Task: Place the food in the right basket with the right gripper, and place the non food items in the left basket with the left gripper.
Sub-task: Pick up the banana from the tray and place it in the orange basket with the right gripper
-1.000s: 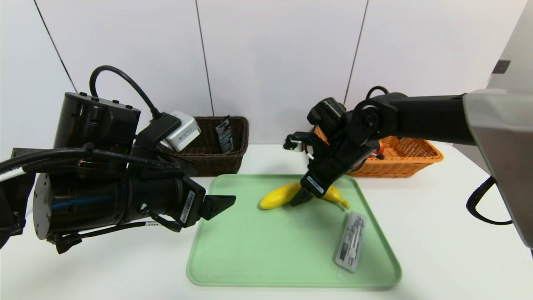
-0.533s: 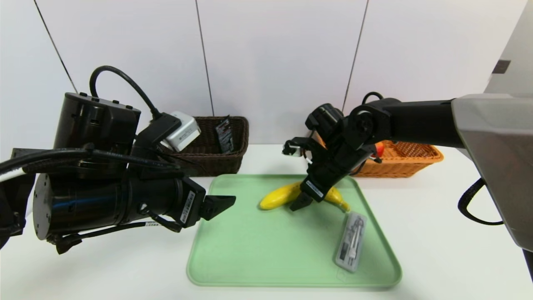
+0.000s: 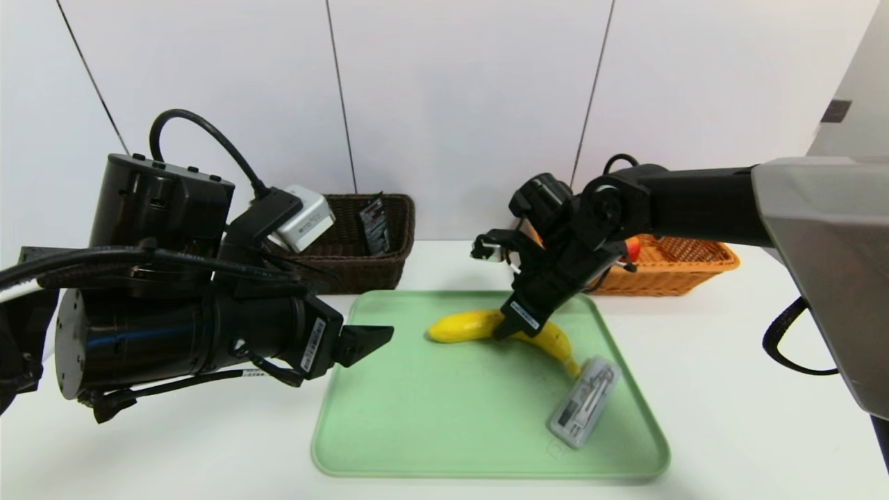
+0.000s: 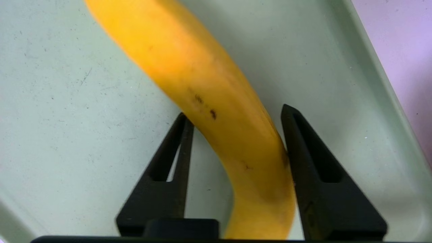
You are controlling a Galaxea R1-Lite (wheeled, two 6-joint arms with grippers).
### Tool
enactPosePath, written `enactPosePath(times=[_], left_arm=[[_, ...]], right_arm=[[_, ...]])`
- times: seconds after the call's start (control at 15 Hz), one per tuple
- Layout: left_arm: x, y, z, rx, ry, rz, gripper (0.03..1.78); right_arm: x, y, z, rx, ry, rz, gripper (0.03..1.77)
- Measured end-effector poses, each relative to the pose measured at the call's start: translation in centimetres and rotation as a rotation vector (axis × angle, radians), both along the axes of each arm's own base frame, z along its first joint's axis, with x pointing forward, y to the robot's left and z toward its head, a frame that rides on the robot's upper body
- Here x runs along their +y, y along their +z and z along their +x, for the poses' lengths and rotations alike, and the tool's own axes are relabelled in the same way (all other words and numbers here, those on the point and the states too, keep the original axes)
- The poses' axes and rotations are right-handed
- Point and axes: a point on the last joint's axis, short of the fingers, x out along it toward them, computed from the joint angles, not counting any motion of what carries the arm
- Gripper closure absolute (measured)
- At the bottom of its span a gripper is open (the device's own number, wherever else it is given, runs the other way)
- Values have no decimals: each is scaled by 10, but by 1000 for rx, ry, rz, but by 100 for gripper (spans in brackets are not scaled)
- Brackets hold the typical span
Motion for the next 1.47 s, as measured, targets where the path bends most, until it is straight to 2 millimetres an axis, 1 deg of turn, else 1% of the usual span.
enactPosePath(times=[0.07, 0.13, 0.4, 0.53, 0.67, 0.8, 1.0, 1.13, 1.27, 1.33, 1.47], left_arm=[[0, 0, 0, 0, 0, 0, 12], [0, 0, 0, 0, 0, 0, 12], [0, 1, -1, -4, 0, -1, 12], [1, 2, -1, -6, 1, -2, 12], [2, 3, -2, -10, 3, -7, 12], [2, 4, -3, -14, 3, -10, 12], [3, 5, -4, -17, 2, -12, 12], [3, 6, -4, -19, -1, -14, 12], [3, 6, -4, -21, -1, -15, 12], [3, 6, -4, -20, -1, -15, 12], [2, 6, -4, -20, -2, -15, 12]], right_arm=[[0, 0, 0, 0, 1, 0, 107], [1, 0, 0, 0, 3, 2, 136], [4, 4, -2, -11, 13, 10, 136], [5, 13, -7, -28, 22, 25, 136], [4, 30, -15, -60, 23, 48, 136], [-2, 57, -27, -113, 17, 86, 136], [-21, 106, -47, -217, -45, 174, 136], [-42, 132, -52, -290, -144, 242, 136], [-65, 147, -48, -356, -288, 274, 136], [-76, 151, -44, -383, -363, 286, 136], [-94, 153, -35, -407, -491, 297, 136]])
